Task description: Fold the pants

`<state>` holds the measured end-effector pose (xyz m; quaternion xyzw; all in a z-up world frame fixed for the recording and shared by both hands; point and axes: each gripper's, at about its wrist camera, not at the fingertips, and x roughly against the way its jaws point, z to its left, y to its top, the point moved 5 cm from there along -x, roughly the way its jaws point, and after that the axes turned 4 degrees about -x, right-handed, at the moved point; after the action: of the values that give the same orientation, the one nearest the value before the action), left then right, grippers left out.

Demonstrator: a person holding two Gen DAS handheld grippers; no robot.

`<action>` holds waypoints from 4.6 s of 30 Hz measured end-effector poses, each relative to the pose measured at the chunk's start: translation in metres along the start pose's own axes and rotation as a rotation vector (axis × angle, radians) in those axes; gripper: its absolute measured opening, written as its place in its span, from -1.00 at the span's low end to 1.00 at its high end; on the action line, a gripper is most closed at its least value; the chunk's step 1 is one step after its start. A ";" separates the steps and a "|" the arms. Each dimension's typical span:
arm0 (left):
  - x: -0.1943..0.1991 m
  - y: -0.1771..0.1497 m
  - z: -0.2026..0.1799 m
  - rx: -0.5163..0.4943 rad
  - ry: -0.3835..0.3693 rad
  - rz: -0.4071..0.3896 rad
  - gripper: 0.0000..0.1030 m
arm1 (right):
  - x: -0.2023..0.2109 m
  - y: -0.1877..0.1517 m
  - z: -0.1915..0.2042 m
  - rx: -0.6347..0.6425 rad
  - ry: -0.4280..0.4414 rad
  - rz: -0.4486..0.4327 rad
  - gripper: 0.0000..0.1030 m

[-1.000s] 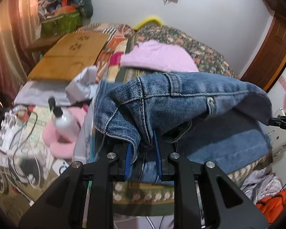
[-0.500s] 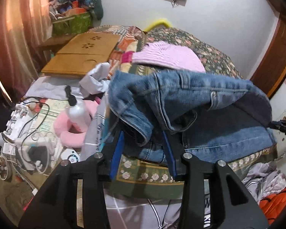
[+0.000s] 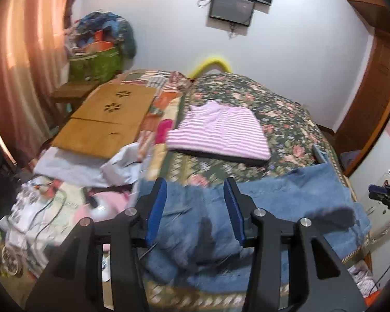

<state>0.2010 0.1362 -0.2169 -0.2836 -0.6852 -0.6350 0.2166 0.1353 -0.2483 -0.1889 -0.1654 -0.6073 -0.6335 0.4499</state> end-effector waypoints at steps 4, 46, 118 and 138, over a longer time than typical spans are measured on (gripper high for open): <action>-0.038 0.003 -0.017 -0.033 -0.014 0.056 -0.11 | -0.018 0.024 -0.031 -0.077 -0.036 -0.003 -0.27; -0.114 -0.088 -0.010 0.010 0.041 0.296 -0.06 | -0.039 0.086 -0.165 -0.347 -0.162 -0.111 -0.76; -0.150 -0.066 -0.269 -0.294 -0.148 0.387 0.28 | 0.090 -0.076 -0.318 -0.775 -0.088 -0.271 -0.84; -0.133 -0.057 -0.259 -0.312 -0.138 0.342 0.28 | 0.074 -0.218 -0.309 -0.908 -0.286 -0.060 -0.77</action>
<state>0.2457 -0.1381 -0.3209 -0.4683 -0.5338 -0.6664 0.2271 0.0311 -0.5907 -0.3325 -0.4131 -0.3293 -0.8186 0.2255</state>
